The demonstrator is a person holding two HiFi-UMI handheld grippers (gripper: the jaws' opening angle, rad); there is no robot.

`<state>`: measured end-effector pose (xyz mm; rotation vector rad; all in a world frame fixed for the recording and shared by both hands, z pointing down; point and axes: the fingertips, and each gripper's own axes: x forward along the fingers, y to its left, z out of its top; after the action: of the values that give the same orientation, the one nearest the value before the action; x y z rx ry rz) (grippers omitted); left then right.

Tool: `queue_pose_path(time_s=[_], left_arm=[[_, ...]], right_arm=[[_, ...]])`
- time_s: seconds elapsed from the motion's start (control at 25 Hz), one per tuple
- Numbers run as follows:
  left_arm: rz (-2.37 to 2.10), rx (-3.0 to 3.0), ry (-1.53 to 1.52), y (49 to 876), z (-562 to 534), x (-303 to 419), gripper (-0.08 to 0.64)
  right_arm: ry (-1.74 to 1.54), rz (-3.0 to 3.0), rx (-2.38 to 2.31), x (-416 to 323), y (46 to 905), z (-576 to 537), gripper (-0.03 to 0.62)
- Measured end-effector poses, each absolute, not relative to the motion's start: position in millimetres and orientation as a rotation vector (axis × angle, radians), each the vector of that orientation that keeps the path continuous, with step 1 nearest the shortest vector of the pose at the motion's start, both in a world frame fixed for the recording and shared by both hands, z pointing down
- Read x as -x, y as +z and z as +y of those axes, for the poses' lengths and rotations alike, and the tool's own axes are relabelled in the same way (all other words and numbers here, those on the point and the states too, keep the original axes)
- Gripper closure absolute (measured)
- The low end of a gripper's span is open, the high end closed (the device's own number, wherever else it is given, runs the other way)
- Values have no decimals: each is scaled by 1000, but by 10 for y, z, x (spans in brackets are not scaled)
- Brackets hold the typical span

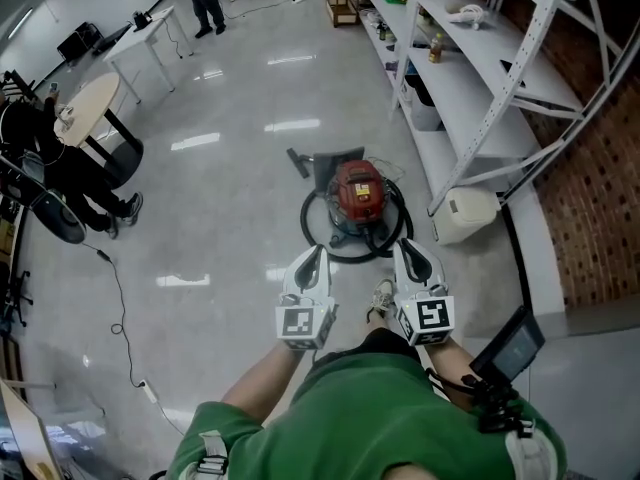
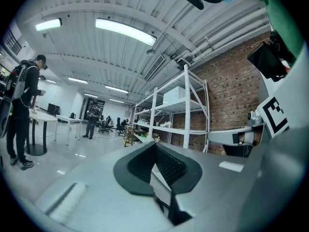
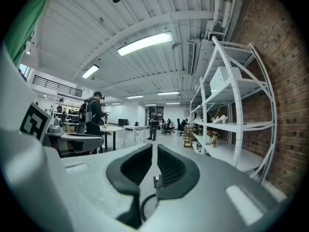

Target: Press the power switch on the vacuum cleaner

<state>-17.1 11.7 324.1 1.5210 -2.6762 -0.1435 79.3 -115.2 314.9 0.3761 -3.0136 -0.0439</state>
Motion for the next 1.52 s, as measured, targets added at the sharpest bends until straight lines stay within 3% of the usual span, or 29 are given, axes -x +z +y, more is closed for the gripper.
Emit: queue_pose_path(time_s=[0.52, 1.28, 1.52], left_arm=[[-2681, -1524, -157, 3023, 167, -289, 554], [-2641, -1540, -146, 2876, -222, -1401, 554], [-2653, -1528, -140, 2903, -259, -1452, 554]], right_arm=[[-50, -3038, -322, -1211, 2911, -972, 557], [99, -3031, -259, -2427, 2900, -1290, 557], [116, -3025, -262, -2484, 2958, -1356, 582]])
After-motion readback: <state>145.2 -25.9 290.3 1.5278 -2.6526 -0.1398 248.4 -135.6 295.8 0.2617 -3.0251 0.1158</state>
